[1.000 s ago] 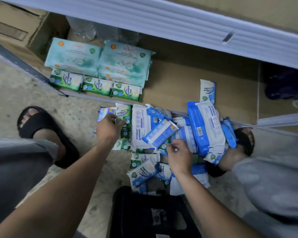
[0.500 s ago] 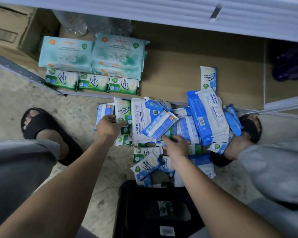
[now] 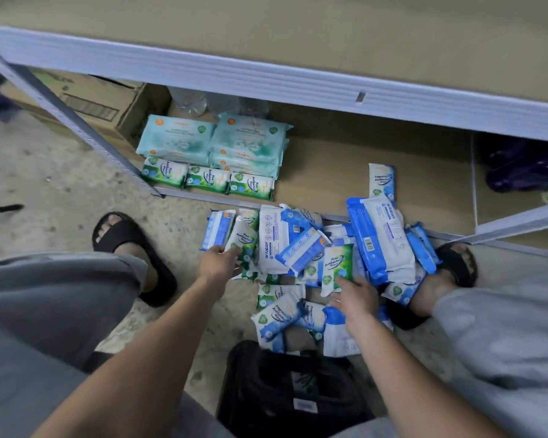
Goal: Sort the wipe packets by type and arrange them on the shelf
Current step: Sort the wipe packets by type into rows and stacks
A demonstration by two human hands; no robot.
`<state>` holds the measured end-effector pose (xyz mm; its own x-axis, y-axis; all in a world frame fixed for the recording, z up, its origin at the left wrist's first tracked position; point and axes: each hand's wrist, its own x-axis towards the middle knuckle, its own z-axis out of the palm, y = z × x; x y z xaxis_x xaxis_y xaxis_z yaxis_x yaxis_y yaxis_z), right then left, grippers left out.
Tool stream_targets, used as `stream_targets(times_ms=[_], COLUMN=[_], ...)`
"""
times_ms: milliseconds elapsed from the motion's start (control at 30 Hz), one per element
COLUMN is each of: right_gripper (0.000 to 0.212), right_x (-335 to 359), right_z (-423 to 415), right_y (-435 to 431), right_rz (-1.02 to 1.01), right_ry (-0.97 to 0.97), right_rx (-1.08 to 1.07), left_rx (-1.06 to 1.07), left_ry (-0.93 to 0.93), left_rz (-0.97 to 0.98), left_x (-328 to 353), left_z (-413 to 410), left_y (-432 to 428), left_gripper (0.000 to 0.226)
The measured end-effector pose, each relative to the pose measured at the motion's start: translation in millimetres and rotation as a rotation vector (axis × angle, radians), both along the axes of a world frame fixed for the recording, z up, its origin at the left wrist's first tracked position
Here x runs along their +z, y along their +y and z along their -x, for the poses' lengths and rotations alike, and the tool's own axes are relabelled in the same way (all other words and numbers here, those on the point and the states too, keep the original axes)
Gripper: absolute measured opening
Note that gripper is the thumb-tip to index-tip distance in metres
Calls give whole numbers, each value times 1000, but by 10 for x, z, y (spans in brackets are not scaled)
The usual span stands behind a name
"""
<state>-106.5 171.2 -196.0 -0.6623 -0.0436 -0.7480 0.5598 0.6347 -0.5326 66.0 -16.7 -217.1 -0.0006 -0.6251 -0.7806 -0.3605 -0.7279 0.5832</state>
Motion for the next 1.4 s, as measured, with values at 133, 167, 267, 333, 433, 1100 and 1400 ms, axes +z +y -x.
stream_targets(times_ms=[133,167,267,333,433,1100,1400], right_gripper=[13,17,10,27,69,87,47], right_x=[189,243,426,610,759,1260,1075], right_z=[-20,-25,-43,-95,-160,-428,-346], right_y=[118,129,128,119,141,-117,-104], right_rz=[61,90,246,388,553,522,480], right_ry=[20,9,-74,-181,-343,1,89], right_rx=[-31,-38,-59,-77,-47,695,496], left_rx=[12,6,-14,-11,24,25,-59], left_ry=[72,88,115,144,229,523,526], left_rz=[12,25,69,96,90,63,78], left_x=[289,361,567,721,909,1314,1329], left_z=[-85,-103,-142,-176,-246,-471,-425], left_y=[182,233,373,468,573,713,738], left_gripper=[24,23,11,9,12,22,20])
